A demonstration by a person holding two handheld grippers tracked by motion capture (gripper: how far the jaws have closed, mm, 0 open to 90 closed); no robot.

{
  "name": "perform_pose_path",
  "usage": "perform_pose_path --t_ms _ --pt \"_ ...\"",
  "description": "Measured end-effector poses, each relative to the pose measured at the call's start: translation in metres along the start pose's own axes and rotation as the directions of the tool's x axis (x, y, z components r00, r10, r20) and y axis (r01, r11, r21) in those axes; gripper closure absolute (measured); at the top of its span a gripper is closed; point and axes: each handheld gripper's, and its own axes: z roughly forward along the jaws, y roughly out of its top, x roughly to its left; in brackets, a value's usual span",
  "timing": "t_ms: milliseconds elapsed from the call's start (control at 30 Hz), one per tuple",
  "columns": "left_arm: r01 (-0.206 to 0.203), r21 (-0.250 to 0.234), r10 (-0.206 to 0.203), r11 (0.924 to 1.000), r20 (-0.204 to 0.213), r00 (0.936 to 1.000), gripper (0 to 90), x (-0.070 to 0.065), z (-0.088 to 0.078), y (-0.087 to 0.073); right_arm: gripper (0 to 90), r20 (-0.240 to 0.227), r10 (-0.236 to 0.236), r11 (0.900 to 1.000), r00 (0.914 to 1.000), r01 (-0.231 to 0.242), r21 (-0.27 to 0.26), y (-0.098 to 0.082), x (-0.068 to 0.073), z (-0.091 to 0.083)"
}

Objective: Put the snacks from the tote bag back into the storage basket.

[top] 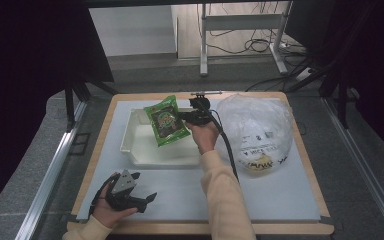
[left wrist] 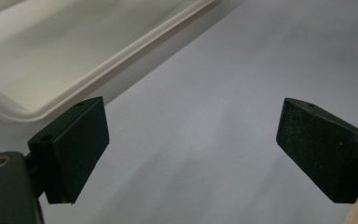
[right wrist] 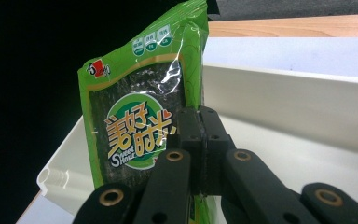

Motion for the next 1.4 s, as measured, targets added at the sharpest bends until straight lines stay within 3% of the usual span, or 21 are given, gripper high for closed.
perform_pose_path --t_ms 400,1033,1400 --pt "0.002 -0.002 -0.002 1.0000 0.002 1.0000 9.2 0.000 0.000 0.000 90.0 0.012 -0.020 0.999 0.9997 0.019 0.027 -0.009 0.009 0.019" --pt "0.000 -0.003 0.000 1.0000 0.008 1.0000 9.2 0.000 0.000 0.000 90.0 0.017 0.007 0.999 0.9998 -0.008 0.047 -0.016 0.016 0.043" --pt "0.001 -0.009 -0.001 1.0000 0.009 1.0000 9.2 0.001 -0.002 0.000 90.0 0.043 0.029 0.998 0.9987 -0.031 0.060 -0.024 0.022 0.063"
